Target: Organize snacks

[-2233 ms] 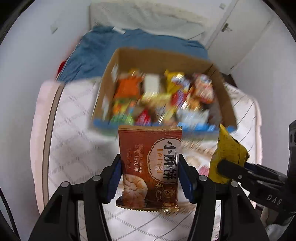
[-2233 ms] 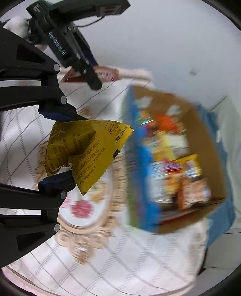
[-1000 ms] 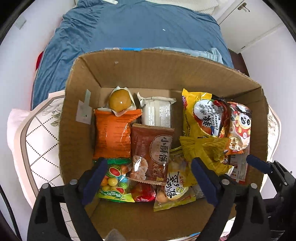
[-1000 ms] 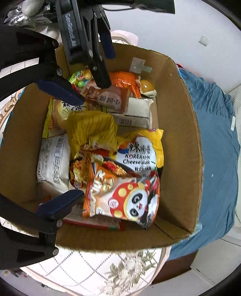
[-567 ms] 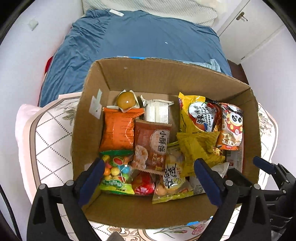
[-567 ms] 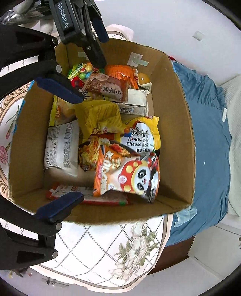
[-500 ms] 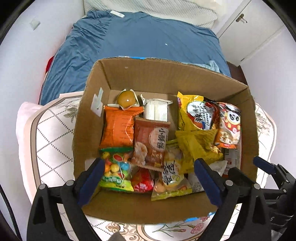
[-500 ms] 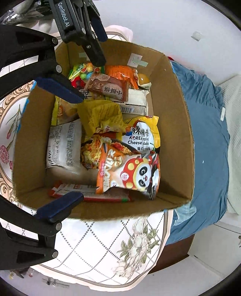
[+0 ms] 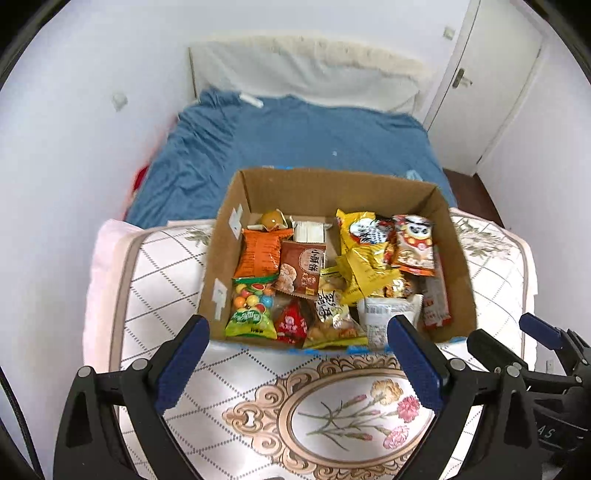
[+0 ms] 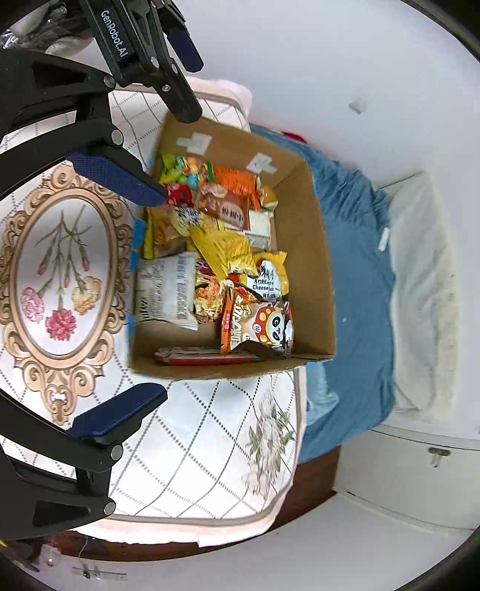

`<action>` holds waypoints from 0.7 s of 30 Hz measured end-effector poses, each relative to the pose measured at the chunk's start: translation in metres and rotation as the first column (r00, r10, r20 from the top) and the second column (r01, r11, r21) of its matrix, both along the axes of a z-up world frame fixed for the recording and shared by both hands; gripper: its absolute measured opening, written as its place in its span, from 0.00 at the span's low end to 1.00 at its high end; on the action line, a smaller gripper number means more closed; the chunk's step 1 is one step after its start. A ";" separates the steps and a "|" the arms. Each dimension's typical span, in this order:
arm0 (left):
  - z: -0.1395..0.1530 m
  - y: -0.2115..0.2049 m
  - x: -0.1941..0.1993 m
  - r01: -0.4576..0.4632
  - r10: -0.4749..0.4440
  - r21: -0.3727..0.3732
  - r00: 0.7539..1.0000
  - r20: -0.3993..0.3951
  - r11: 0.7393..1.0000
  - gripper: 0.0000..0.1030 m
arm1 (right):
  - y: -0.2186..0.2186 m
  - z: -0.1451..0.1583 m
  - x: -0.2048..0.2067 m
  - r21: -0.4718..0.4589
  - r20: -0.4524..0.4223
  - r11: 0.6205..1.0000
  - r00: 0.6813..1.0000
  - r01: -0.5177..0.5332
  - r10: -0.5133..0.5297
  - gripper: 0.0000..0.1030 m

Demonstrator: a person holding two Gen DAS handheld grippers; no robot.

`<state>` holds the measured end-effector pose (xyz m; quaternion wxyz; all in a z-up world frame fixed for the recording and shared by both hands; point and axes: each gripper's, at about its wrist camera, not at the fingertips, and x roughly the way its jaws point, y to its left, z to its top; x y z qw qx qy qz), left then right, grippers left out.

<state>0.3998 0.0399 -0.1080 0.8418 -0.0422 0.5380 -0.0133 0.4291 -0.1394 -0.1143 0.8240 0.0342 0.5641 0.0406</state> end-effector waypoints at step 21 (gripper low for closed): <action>0.114 -0.009 -0.157 -0.051 0.028 0.073 0.958 0.286 0.996 0.96 | -0.031 0.135 -0.168 0.029 0.299 0.999 0.954 0.022 -0.029 0.95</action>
